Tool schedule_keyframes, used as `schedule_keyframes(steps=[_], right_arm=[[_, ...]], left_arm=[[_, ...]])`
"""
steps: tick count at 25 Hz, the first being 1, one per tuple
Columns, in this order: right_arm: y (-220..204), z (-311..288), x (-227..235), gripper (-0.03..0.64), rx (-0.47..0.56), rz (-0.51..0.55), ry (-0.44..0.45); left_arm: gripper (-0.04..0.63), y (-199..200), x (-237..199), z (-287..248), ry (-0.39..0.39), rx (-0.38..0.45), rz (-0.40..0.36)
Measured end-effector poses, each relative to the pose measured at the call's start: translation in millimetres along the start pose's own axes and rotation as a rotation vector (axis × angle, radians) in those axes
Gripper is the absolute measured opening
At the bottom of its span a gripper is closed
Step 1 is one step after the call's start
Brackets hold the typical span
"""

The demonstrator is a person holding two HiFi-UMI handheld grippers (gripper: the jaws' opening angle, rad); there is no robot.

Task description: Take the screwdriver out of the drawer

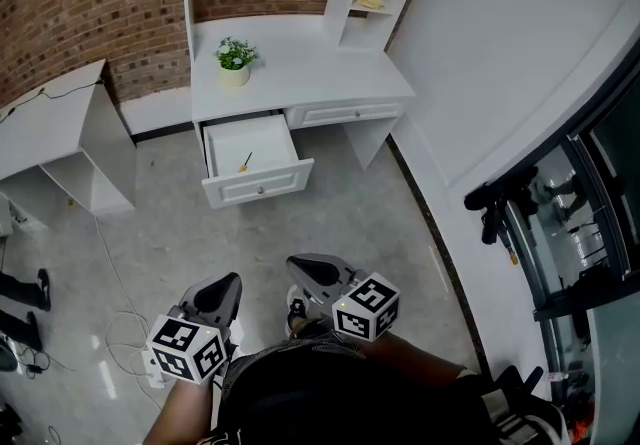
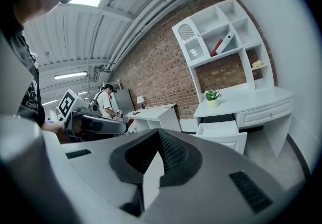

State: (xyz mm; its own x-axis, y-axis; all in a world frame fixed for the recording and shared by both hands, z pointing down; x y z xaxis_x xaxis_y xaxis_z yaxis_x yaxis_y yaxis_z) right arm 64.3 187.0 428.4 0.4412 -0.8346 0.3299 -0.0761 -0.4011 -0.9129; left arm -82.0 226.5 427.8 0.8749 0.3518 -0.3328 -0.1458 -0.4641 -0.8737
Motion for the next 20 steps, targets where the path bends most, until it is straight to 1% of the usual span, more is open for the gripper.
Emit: schedule_keyframes(steps=[4, 8, 15, 20], right_arm=[[16.4, -6.4, 24.4, 0.005, -0.001, 0.000, 0.010], [29.2, -10.9, 51.6, 0.005, -0.005, -0.011, 0.012], [51.2, -23.1, 101.1, 0.005, -0.016, -0.021, 0.069], [66.5, -32.9, 136.3, 0.005, -0.010, -0.019, 0.108]], left_arm=[[0.018, 15.5, -3.9, -25.0, 0.020, -0.017, -0.040], [0.018, 29.2, -7.5, -48.2, 0.032, -0.023, -0.031], [0.018, 53.7, -17.4, -96.8, 0.076, -0.039, -0.029], [0.018, 69.4, -26.3, -127.4, 0.104, -0.049, 0.006]])
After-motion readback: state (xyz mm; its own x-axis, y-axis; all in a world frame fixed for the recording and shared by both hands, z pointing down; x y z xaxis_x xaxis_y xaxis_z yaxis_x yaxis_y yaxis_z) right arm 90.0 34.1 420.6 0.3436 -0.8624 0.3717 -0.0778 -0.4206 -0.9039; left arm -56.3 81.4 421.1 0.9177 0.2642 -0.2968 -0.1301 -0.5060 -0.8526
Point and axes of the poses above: the fingertips, and each gripper's own axes: z backward along the fingers, x to its right, y out of its top, the point moved 4 cm from there along z, backward along the fingers, and after that the axes turned 7 degrees about y, right-handed, at the moved point
